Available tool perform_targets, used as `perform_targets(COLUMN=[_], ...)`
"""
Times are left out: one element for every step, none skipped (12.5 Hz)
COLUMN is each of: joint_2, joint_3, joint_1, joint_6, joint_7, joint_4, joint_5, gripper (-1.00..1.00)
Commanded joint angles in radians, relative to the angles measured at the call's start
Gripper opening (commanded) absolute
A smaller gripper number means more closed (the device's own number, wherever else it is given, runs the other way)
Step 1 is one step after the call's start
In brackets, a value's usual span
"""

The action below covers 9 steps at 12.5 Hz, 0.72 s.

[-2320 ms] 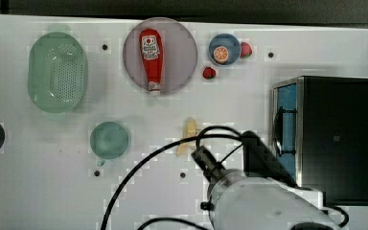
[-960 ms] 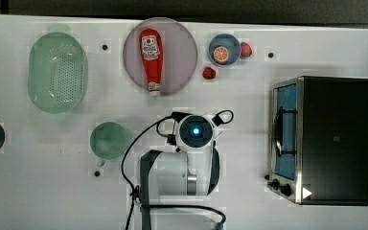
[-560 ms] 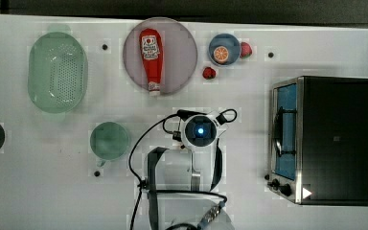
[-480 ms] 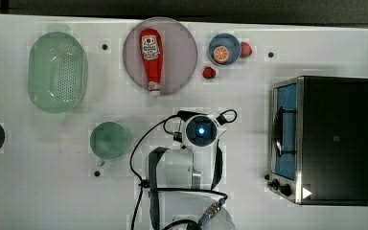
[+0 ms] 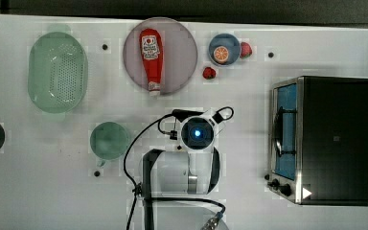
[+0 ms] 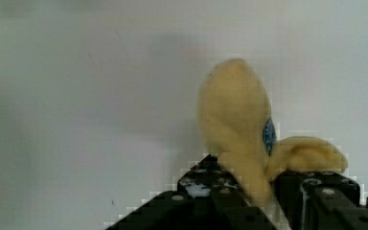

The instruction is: Pick Banana and place it in mug.

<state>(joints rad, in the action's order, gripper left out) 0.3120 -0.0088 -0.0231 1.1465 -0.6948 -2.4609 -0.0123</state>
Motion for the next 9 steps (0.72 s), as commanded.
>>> perform_targets(joint_2=[-0.147, -0.21, -0.277, -0.335, -0.386, -0.431, -0.47, -0.506, -0.538], joint_3=[-0.014, -0.018, -0.02, -0.022, -0.024, -0.025, -0.023, -0.02, -0.01], joint_1=[-0.014, -0.014, -0.015, -0.015, -0.015, -0.014, -0.013, -0.011, -0.009], joint_6=[-0.063, -0.14, -0.241, -0.333, -0.415, -0.489, -0.555, -0.612, -0.65], joint_7=[-0.016, -0.016, -0.014, -0.012, -0.012, -0.012, -0.012, -0.012, -0.012], joint_4=[0.01, 0.016, 0.031, 0.053, 0.077, 0.103, 0.129, 0.153, 0.179], joint_5=[0.006, 0.006, 0.006, 0.006, 0.006, 0.006, 0.006, 0.006, 0.006], gripper=[-0.49, -0.49, -0.49, -0.49, -0.49, -0.49, -0.49, -0.49, -0.49])
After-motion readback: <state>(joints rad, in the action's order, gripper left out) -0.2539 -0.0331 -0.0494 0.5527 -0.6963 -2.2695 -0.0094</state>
